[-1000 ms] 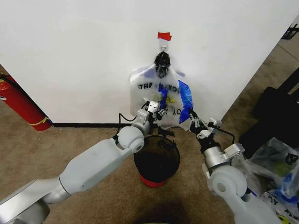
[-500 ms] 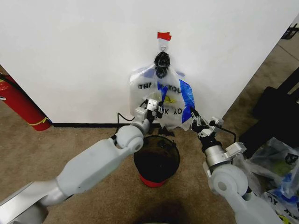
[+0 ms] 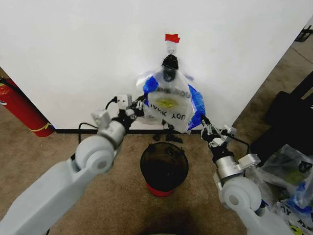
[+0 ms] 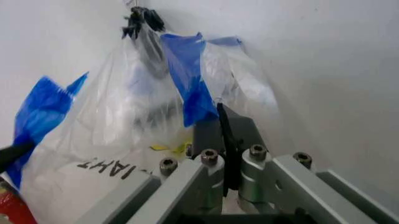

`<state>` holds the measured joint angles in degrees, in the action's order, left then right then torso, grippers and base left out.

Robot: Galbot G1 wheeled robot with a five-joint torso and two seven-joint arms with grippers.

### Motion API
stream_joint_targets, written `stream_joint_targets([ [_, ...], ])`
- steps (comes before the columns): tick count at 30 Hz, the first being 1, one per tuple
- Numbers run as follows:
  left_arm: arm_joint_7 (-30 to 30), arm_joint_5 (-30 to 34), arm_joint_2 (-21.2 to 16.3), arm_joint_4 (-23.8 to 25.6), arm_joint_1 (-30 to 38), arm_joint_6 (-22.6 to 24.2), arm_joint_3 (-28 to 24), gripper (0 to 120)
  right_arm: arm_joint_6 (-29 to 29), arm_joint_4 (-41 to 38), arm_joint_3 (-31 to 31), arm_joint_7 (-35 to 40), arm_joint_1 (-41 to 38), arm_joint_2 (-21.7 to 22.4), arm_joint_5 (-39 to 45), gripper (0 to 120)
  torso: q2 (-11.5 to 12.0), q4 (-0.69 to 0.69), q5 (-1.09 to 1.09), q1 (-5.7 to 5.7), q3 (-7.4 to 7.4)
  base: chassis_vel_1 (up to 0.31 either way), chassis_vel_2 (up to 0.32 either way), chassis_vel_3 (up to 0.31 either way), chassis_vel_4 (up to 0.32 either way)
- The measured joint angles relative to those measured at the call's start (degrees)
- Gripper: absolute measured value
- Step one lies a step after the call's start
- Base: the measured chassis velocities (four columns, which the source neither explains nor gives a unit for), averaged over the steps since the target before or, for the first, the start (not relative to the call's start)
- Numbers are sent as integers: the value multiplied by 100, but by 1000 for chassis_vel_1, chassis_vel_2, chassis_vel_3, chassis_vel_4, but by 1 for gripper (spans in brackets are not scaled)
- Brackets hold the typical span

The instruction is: Pick up the garbage bag from the wall and place it over the trash bin.

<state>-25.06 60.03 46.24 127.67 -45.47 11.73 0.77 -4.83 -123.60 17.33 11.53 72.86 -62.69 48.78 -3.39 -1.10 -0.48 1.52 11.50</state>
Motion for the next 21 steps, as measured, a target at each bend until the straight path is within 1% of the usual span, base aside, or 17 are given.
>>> stream_joint_targets([
  [1, 0, 0, 0, 0, 0, 0, 0, 0, 0, 0, 0, 0, 0, 0, 0, 0, 0, 0, 0, 0, 0, 0, 0, 0, 0],
  [3, 26, -121, -83, 253, -410, -4, 187, 0, 1, -62, 20, 6, 119, -7, -42, 0, 0, 0, 0, 0, 0, 0, 0, 0, 0],
  [5, 42, -193, -109, 369, -599, -7, 259, 0, 1, -110, 31, 2, 223, -14, -83, 0, 0, 1, 1, 0, 0, 0, 0, 0, 0],
  [6, 47, -234, -121, 432, -703, -11, 300, 0, -1, -144, 33, -3, 298, -25, -119, 0, 0, -2, 0, 0, 0, 0, 0, 0, 0],
  [9, 55, -292, -130, 535, -875, -17, 369, 0, -23, -189, 32, -23, 409, -47, -200, 0, 0, -1, 1, 0, 0, 0, 0, 0, 0],
  [13, 97, -530, -131, 805, -1419, -59, 528, 0, -109, -275, -13, -92, 733, -119, -489, 0, 0, -1, 2, 0, 0, 0, 0, 0, 0],
  [16, 116, -659, -125, 976, -1796, -78, 602, 0, -152, -338, -37, -90, 852, -135, -630, 0, 0, -2, 2, 0, 0, 0, 0, 0, 0],
  [17, 116, -659, -125, 976, -1796, -78, 602, 0, -152, -338, -37, -90, 852, -135, -630, 0, 0, -2, 2, 0, 0, 0, 0, 0, 0],
  [21, 171, -827, -171, 1191, -2331, -128, 795, 0, -190, -464, -47, -44, 1002, -109, -740, 0, 0, 1, 2, 0, 1, 0, 0, 0, 0],
])
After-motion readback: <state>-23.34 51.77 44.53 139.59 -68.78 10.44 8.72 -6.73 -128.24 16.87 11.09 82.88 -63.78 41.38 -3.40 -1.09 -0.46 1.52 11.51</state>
